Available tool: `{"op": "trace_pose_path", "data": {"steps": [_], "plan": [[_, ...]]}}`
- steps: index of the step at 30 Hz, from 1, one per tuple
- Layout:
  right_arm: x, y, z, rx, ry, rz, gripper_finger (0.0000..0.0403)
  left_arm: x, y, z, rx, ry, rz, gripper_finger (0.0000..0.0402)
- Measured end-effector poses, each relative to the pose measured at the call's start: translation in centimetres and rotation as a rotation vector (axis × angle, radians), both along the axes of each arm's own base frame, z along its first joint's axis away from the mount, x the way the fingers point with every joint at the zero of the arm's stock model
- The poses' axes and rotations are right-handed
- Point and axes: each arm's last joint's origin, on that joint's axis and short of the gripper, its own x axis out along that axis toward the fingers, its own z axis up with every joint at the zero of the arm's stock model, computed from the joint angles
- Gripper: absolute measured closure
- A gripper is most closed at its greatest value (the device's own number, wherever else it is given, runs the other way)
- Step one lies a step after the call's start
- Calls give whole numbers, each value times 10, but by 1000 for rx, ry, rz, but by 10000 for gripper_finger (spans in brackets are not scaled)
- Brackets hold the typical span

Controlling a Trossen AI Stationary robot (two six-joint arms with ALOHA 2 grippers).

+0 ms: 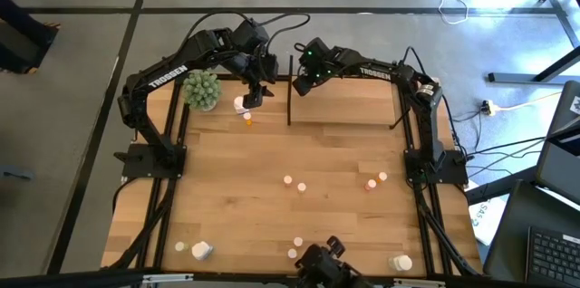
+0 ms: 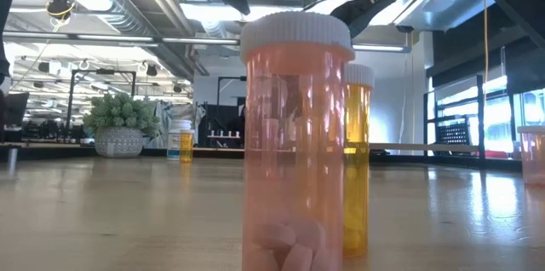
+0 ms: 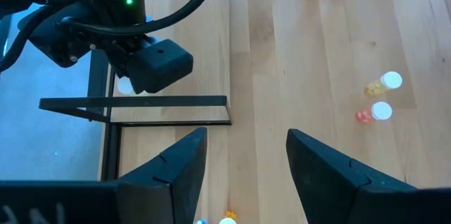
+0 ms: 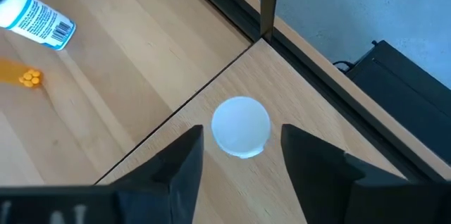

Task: Pick and place medicine bottles onto shelf by color
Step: Put the top right pink pill bottle on the shelf

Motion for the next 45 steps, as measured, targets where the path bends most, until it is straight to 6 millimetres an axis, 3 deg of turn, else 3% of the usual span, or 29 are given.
{"op": "trace_pose_path", "data": {"steps": [8, 17, 22, 28, 32, 40, 45], "plan": [[-5, -1, 15, 46, 53, -23, 209, -1, 0, -1, 11, 15, 16, 211], [0, 1, 56, -8, 57, 18, 208, -2, 1, -1, 26, 31, 42, 211], [-5, 8, 85, -54, 148, 21, 208, -2, 2, -1, 23, 35, 46, 211], [-15, 38, 126, -182, 390, 95, 208, -14, 11, -2, -11, 68, 112, 211], [-19, 60, 148, -199, 450, 192, 208, -28, 13, 5, -17, 68, 133, 211], [-38, 98, 183, -132, 296, 506, 208, -50, 3, 23, 7, 20, 145, 211], [-63, 131, 206, -125, 194, 752, 208, -57, -2, 28, 16, 10, 133, 211]]}}
